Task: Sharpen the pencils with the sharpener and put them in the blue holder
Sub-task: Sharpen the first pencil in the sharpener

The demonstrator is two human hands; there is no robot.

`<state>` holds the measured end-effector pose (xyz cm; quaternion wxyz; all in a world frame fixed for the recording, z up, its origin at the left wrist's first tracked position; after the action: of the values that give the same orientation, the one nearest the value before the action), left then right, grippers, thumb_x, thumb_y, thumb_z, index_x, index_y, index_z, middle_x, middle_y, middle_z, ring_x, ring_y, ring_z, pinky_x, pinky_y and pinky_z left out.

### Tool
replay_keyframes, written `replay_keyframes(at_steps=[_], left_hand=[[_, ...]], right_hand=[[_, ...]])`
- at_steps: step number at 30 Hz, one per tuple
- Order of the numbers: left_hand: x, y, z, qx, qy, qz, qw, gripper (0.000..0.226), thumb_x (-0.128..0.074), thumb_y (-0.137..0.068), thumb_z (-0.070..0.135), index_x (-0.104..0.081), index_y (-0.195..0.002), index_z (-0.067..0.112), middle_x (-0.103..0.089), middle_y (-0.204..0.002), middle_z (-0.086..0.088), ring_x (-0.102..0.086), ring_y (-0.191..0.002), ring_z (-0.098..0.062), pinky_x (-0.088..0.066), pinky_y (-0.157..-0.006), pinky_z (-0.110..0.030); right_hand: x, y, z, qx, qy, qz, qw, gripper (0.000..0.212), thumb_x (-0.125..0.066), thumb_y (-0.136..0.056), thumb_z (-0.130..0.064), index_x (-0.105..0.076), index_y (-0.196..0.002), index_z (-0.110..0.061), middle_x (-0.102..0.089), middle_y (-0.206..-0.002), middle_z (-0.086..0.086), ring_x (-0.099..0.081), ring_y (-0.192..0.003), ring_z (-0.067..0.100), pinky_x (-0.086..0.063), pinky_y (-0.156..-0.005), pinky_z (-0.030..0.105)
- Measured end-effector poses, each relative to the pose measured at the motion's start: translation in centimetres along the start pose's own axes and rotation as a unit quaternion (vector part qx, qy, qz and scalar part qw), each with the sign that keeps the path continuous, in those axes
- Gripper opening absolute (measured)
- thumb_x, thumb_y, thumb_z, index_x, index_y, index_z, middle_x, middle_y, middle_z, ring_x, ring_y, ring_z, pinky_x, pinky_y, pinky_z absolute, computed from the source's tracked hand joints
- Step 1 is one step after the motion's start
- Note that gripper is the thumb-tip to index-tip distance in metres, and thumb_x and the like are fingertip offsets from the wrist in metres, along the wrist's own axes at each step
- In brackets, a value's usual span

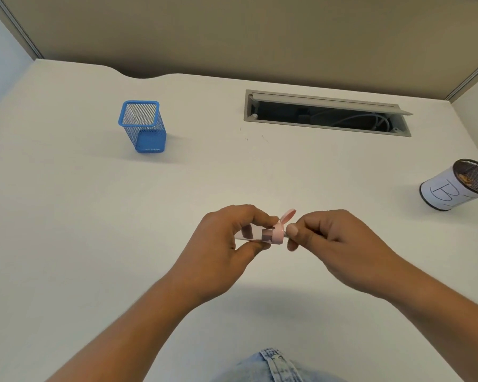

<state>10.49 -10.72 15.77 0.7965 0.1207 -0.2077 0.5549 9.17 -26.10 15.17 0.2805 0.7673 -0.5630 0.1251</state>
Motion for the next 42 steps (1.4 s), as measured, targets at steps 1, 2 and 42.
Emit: replay_keyframes(at_steps=[1,2,42], left_hand=[[0.0,0.1,0.0,0.005,0.006,0.000,1.000,0.029,-0.076,-0.083,0.014,-0.069,-0.099,0.036,-0.068,-0.095,0.026,-0.060,-0.088,-0.008,-0.046,-0.068,-0.023],[0.0,0.2,0.0,0.007,0.013,0.002,1.000,0.029,-0.076,-0.083,0.015,-0.069,-0.099,0.037,-0.068,-0.095,0.028,-0.059,-0.087,-0.007,-0.045,-0.067,-0.021],[0.6,1.5,-0.6,0.018,0.064,0.030,0.997,0.029,-0.077,-0.083,0.016,-0.067,-0.099,0.038,-0.070,-0.099,0.020,-0.060,-0.090,-0.015,-0.052,-0.073,-0.047]], right_hand=[[0.4,0.4,-0.9,0.046,0.029,0.020,0.998,0.029,-0.058,-0.089,-0.055,-0.070,-0.081,-0.030,-0.044,-0.051,-0.013,-0.032,-0.044,0.008,-0.027,-0.043,0.015],[0.9,0.8,-1.8,0.088,0.065,0.043,0.993,0.024,-0.059,-0.089,-0.056,-0.068,-0.088,-0.033,-0.053,-0.059,-0.016,-0.040,-0.048,0.009,-0.032,-0.046,0.015],[-0.5,3.3,-6.7,0.318,0.354,0.131,0.870,0.029,-0.053,-0.095,-0.024,-0.073,-0.086,-0.005,-0.055,-0.064,0.004,-0.045,-0.053,0.027,-0.041,-0.041,0.036]])
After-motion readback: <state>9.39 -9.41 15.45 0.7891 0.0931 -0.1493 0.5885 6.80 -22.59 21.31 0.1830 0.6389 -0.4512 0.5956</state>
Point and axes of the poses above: each hand's wrist, its own y-axis away from the middle knuckle, its own x-axis out of the back of the hand, z = x × y, the point moved 10 cm from there along -y, towards the middle knuckle
